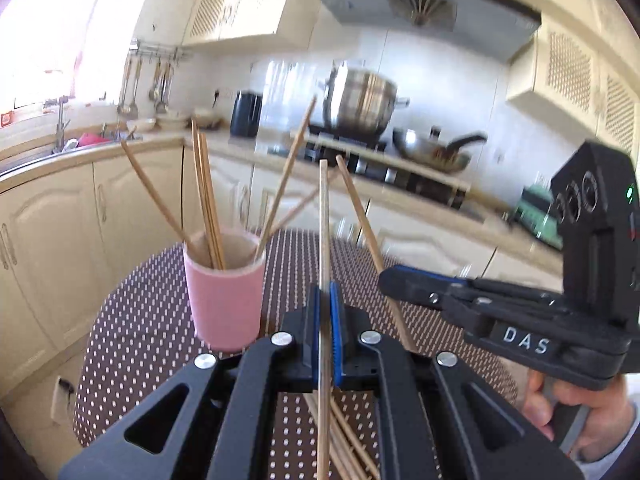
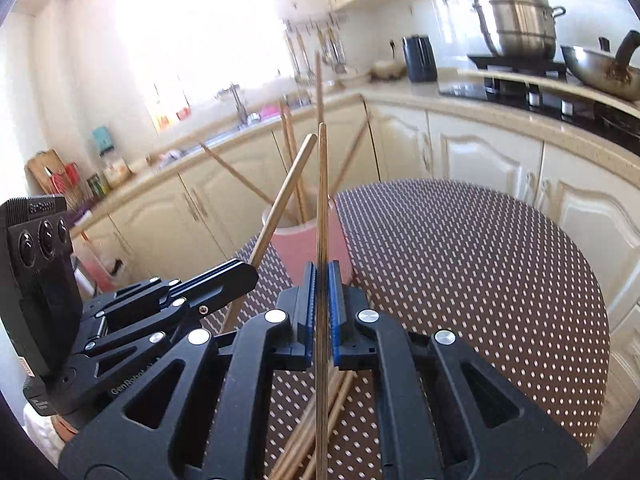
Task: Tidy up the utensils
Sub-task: 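Carry both upright chopsticks above the pink cup and lower them in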
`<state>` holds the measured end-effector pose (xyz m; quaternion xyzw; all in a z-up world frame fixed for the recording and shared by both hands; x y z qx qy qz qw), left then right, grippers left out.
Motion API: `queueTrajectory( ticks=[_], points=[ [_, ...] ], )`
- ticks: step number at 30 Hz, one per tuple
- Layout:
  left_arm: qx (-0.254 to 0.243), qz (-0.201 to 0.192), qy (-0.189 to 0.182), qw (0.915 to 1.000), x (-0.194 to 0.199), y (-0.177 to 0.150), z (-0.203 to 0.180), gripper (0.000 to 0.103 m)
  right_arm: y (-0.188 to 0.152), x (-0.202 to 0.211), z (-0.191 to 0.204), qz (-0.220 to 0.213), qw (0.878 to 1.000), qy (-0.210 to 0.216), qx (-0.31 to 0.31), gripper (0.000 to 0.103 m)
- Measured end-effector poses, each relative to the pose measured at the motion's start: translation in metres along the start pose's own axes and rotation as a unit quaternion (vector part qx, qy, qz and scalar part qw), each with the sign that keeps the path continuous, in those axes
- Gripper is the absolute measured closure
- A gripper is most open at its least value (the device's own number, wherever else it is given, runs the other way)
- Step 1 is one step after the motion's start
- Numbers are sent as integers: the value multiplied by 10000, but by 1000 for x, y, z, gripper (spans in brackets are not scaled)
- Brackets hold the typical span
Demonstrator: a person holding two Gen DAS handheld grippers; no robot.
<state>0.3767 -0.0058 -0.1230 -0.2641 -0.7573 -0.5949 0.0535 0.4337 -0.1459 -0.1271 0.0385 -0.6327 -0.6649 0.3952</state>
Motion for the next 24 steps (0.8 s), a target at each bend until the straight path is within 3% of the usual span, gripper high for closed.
queueTrajectory(
  ticks=[10, 19, 24],
  points=[
    [486, -959, -236, 9939, 11, 46, 17, 98, 44, 10, 8, -941, 9955, 69, 83, 97],
    [827, -2006, -245, 9759, 4, 87, 41, 98, 83, -9, 28, -2002, 9789, 301, 285, 97],
    [723, -2387, -169, 9682, -8, 104, 51, 98, 100, -29, 42, -2479, 9667, 310, 555, 97]
  ],
)
Point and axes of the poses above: each gripper's, at about its wrist camera, not at the fingertips, and x roughly against the way its jaws point, z to its left, y to its top, the point moved 6 cm from there along -x, roughly the way its jaws point, and after that the axes turned 5 degrees about x, right-handed, at the moved point
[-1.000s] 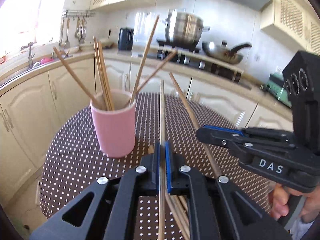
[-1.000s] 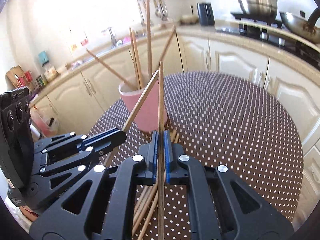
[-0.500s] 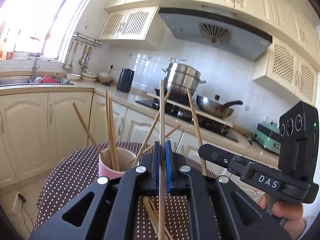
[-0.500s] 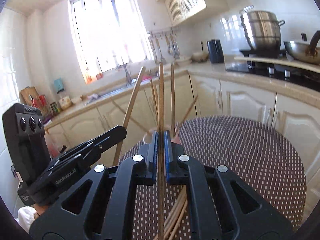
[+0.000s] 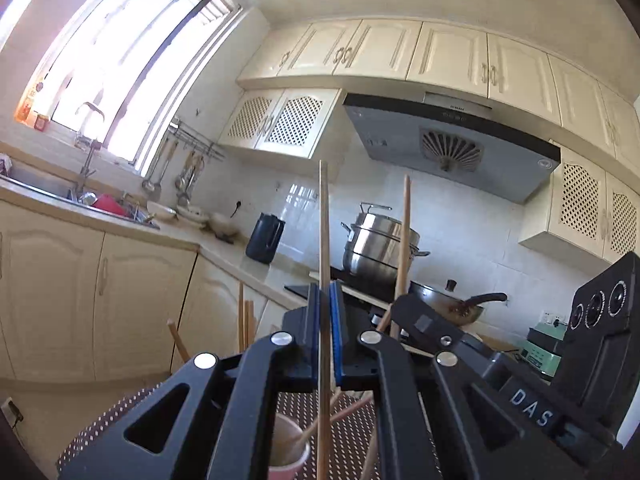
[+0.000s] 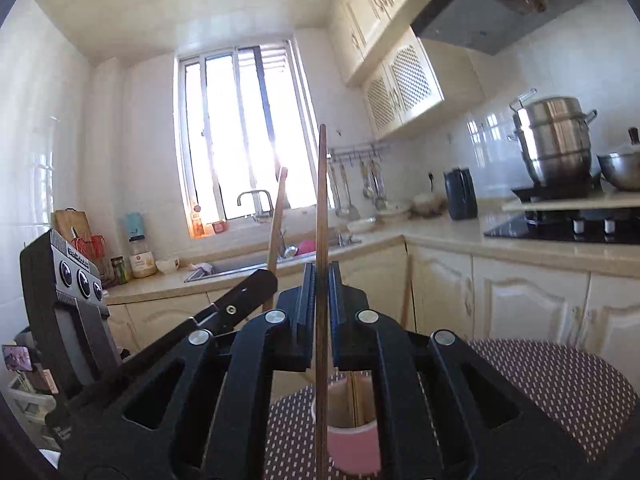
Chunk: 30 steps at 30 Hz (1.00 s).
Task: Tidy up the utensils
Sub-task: 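Carry both upright chopsticks above the pink cup and lower them in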
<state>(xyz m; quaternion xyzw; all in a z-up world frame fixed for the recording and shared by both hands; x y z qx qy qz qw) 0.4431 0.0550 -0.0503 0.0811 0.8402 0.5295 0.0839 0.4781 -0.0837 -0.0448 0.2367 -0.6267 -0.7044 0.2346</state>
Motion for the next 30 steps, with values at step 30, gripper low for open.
queueTrajectory(
  ticks=[30],
  points=[
    [-205, -191, 615, 9977, -41, -27, 53, 98, -35, -34, -9, -120, 9994, -102, 312, 96]
  ],
)
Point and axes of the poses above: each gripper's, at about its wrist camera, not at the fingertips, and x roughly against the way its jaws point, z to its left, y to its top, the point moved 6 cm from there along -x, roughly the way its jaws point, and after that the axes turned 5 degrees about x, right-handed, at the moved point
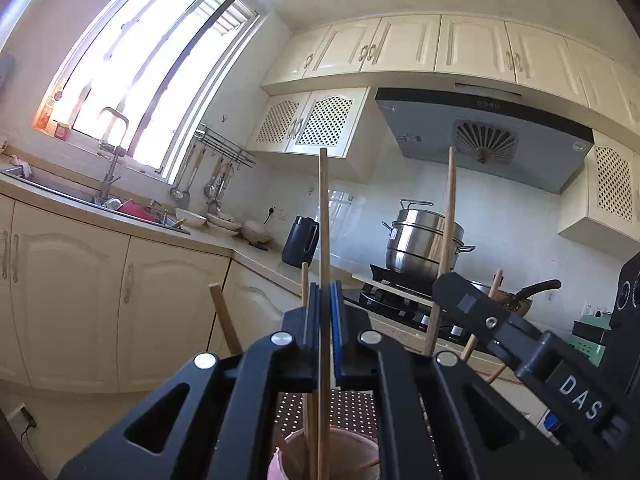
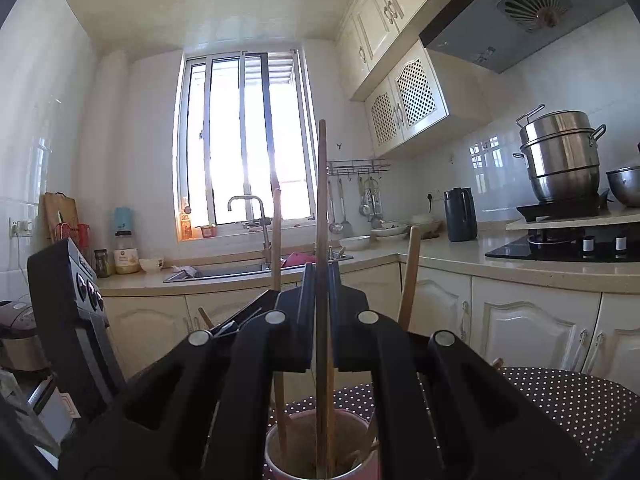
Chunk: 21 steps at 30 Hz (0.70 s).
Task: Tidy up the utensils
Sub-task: 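Carry both upright chopsticks above the pink cup and lower them in, then open the left tool into the cup while the right tool releases its chopstick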
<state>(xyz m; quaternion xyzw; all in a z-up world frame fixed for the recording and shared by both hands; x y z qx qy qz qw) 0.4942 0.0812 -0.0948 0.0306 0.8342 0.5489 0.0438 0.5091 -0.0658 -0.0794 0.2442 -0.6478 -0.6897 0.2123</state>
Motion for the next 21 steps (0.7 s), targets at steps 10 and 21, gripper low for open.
queueTrajectory(
  ticks=[10, 21],
  points=[
    [-531, 917, 86, 9943, 20, -35, -6, 97, -25, 22, 4, 534, 9982, -173, 197, 96],
    [-621, 1451, 117, 9874, 48, -37, 0, 46, -51, 34, 5, 1082, 9931, -457, 68, 92]
  ],
)
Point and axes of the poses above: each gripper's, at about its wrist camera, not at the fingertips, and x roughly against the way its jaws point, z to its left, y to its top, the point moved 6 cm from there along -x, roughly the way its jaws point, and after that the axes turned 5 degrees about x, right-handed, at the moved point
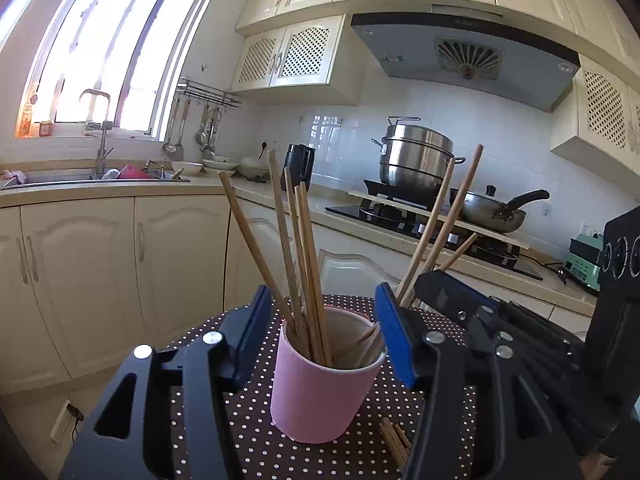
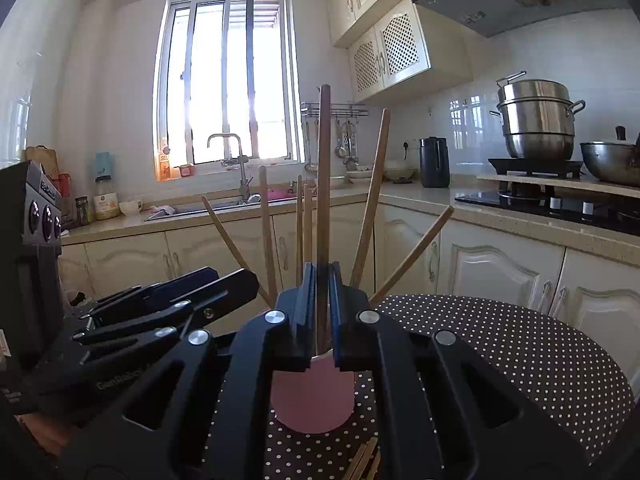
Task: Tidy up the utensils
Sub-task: 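Open the left tool into the cup while the right tool releases its chopstick, then raise both open tools and move them back toward the chopstick pile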
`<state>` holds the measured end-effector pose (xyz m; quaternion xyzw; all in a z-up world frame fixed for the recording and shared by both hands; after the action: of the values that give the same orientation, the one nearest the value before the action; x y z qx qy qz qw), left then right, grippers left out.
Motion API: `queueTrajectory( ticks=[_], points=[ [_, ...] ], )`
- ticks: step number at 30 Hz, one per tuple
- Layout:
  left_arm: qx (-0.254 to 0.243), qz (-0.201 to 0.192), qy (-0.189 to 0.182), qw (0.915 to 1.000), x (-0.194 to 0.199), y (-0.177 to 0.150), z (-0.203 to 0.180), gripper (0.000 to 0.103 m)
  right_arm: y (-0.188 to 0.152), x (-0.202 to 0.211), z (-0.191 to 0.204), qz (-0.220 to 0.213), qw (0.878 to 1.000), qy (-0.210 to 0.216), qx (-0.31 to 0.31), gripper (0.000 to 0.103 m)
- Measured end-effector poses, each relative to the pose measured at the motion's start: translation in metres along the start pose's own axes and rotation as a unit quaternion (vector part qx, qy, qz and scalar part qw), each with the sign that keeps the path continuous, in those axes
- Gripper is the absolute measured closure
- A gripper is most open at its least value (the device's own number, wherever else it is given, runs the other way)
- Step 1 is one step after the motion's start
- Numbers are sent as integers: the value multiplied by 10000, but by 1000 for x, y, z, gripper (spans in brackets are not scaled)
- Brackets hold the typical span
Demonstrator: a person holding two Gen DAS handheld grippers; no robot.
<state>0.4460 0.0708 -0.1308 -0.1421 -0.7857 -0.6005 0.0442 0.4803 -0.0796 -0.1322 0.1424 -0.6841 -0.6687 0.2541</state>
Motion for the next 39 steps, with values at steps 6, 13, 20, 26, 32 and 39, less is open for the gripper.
queueTrajectory(
  ticks=[6, 13, 20, 26, 32, 39],
  points=[
    [79, 48, -20, 10000, 19, 2, 3, 35, 3, 19, 6, -8, 9999, -98, 97, 74],
    [65, 33, -104, 9999, 44, 6, -3, 29, 13, 44, 10, -69, 9996, -233, 126, 57],
    [-39, 70, -99, 9999, 68, 4, -13, 27, 15, 67, 14, -28, 9991, -327, 262, 50],
    [-191, 324, -6, 9993, 78, -6, -25, 26, 2, 84, 9, 180, 9990, -353, 228, 47],
    [-385, 838, 133, 9957, 74, -30, -37, 26, -23, 93, 4, 624, 9973, -363, 150, 45],
    [-452, 1353, 249, 9895, 66, -56, -44, 26, -49, 101, -8, 1042, 9937, -407, -51, 45]
  ],
)
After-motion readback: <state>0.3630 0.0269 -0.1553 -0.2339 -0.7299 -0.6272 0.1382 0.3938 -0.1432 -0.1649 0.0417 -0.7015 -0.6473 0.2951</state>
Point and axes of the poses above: each gripper's, at about its wrist camera, not at the fingertips, and x roughly against the way its jaws point, z to its left, y to its top, the point moved 6 cm from there along -x, roughly the way its jaws point, and after that the axes turned 5 degrees about x, right-handed, at the moved point
